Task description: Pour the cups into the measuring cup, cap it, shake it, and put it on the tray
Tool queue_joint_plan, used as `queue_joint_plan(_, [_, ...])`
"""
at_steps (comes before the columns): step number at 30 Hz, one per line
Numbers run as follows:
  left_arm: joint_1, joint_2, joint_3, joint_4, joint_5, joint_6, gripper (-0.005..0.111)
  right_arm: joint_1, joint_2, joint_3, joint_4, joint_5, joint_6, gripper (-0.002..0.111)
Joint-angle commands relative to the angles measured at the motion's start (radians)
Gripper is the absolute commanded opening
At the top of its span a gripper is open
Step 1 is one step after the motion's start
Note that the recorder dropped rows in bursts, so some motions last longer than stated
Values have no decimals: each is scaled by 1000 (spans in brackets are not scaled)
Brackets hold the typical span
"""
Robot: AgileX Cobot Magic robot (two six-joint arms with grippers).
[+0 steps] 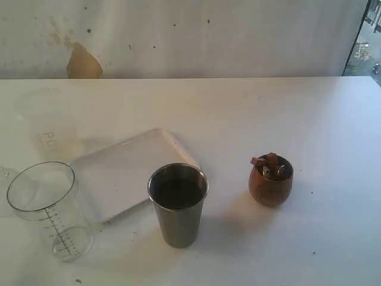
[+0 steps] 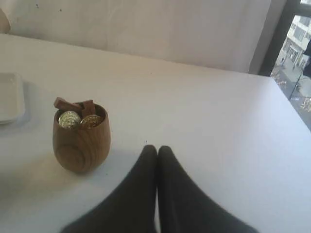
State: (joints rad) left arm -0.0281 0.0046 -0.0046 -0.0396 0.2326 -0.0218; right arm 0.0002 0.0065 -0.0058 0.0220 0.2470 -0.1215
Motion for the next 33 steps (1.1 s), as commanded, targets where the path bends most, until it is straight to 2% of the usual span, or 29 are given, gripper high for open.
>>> queue_joint_plan(1, [-5, -5, 5, -5, 0, 1, 0, 0, -6, 6, -4, -58, -9, 0])
queue_joint_plan(8, [-5, -5, 5, -5, 0, 1, 0, 0, -6, 6, 38, -295, 10, 0])
queue_joint_plan(12, [-5, -5, 5, -5, 0, 1, 0, 0, -6, 6, 73, -417, 181, 0])
queue_joint_plan(14, [-5, -5, 5, -5, 0, 1, 0, 0, -6, 6, 73, -433, 195, 14])
queue_joint_plan(15, [-5, -5, 5, -5, 0, 1, 0, 0, -6, 6, 73, -437, 221, 31])
queue_joint_plan(16, [-5, -5, 5, -5, 0, 1, 0, 0, -6, 6, 73, -437, 246, 52])
queue_joint_plan(17, [-5, -5, 5, -5, 0, 1, 0, 0, -6, 6, 73, -444, 258, 83])
queue_joint_plan(19, [-5, -5, 5, -5, 0, 1, 0, 0, 34, 6, 56, -465, 310, 105])
queue_joint_plan(23, [-5, -5, 5, -5, 0, 1, 0, 0, 214, 6, -116, -550, 444, 104])
queue_joint_plan(24, [-5, -5, 5, -5, 0, 1, 0, 0, 314, 6, -299, -627, 565, 104])
queue_joint_plan(26, [-5, -5, 5, -5, 0, 1, 0, 0, 478, 6, -512, -789, 649, 104])
queue_joint_plan(33, [-5, -5, 5, -5, 0, 1, 0, 0, 824, 6, -503, -964, 509, 104])
